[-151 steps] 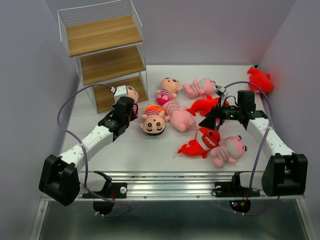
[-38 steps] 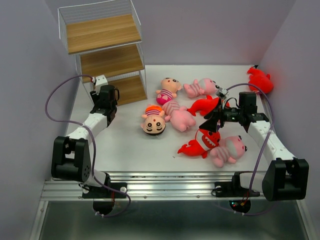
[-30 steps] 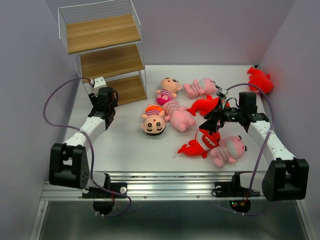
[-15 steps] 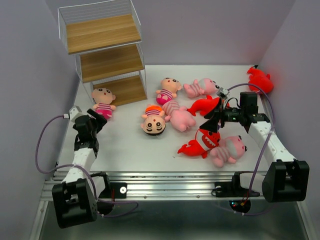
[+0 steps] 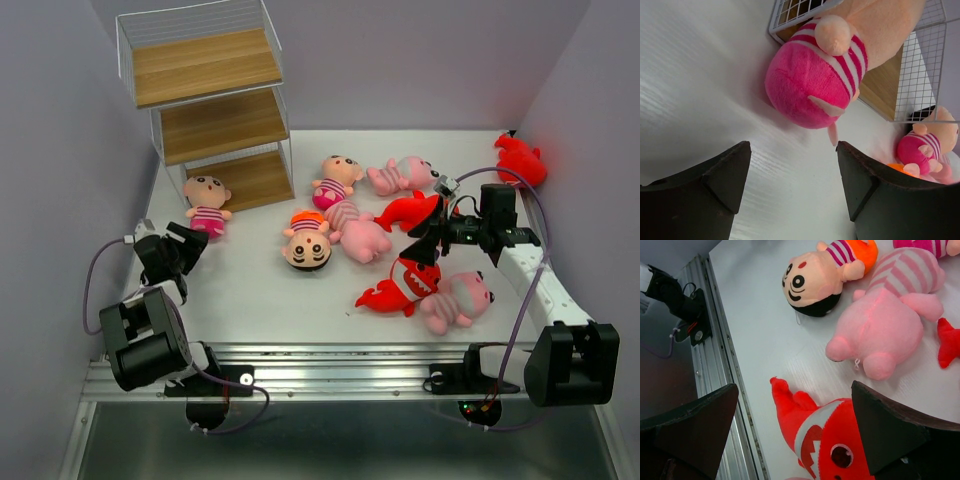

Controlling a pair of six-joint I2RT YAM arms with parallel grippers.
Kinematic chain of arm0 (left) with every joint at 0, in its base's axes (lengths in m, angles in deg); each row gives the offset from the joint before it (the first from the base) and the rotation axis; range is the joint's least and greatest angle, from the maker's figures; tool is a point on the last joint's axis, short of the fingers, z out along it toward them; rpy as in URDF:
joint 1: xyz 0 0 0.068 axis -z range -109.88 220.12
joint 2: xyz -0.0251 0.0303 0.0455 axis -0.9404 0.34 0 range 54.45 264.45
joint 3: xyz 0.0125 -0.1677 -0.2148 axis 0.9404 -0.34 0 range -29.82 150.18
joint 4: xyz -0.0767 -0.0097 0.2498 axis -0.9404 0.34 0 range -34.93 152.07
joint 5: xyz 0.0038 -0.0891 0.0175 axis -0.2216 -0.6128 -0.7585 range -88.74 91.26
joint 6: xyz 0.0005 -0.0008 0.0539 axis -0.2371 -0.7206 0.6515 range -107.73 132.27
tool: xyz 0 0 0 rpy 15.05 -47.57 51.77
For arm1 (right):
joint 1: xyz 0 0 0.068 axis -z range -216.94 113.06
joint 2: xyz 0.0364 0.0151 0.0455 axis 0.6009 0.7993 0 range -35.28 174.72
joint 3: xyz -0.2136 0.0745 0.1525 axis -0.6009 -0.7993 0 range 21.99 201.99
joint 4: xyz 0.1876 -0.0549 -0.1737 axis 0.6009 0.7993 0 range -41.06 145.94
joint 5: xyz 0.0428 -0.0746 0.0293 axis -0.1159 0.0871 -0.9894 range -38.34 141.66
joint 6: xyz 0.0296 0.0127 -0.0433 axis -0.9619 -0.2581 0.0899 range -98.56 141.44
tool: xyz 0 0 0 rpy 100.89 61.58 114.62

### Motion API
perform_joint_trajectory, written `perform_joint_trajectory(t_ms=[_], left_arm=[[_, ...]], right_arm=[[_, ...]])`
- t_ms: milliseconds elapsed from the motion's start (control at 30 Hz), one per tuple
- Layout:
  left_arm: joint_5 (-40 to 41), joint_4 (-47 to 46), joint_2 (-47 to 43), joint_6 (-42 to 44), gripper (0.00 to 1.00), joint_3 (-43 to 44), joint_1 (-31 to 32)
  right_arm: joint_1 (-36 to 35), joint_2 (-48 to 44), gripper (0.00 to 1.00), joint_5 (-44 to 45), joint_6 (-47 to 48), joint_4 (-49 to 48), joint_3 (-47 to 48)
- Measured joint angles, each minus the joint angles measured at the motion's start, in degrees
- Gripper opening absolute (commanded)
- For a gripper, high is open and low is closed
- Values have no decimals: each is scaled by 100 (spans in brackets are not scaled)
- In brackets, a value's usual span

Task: Place and organize the stuffed toys onto the shelf
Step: Place the stuffed toy onto shelf

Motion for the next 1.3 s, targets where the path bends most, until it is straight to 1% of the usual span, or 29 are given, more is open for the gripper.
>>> perform_joint_trajectory(t_ms=[167,267,400,533,567,600,667,700,800,833,1033,1300], left_arm=[[-195,-260,487,-24,79,304,0],[-219,-372,664,-15,76,490,-7],[-225,-463,984,-9,68,728,-26],[-221,-509,1296,4,57,835,-26],[-227,-511,1331,11,54,835,-26],[-227,-518,1366,9,46,835,-26],[-234,-577,1416,9,35,835,-26],[-240,-608,1423,17,23,835,-26],[-269,-682,1423,37,5,855,-26],[-271,-688,1419,46,0,863,-26],[-223,-656,1202,181,0,876,-26],[-170,-608,977,273,0,1187,50]], right_arm=[[0,0,100,-20,22,0,-22],[0,0,100,-28,37,0,-57],[0,0,100,-31,37,0,-63],[0,0,100,-33,39,2,-63],[0,0,100,-33,39,0,-63],[0,0,100,-33,37,0,-63],[0,0,100,-33,39,0,-63],[0,0,100,-33,39,2,-63],[0,0,100,-33,39,2,-63],[0,0,100,-33,39,0,-63],[0,0,100,-33,39,2,-63],[0,0,100,-33,39,0,-63]])
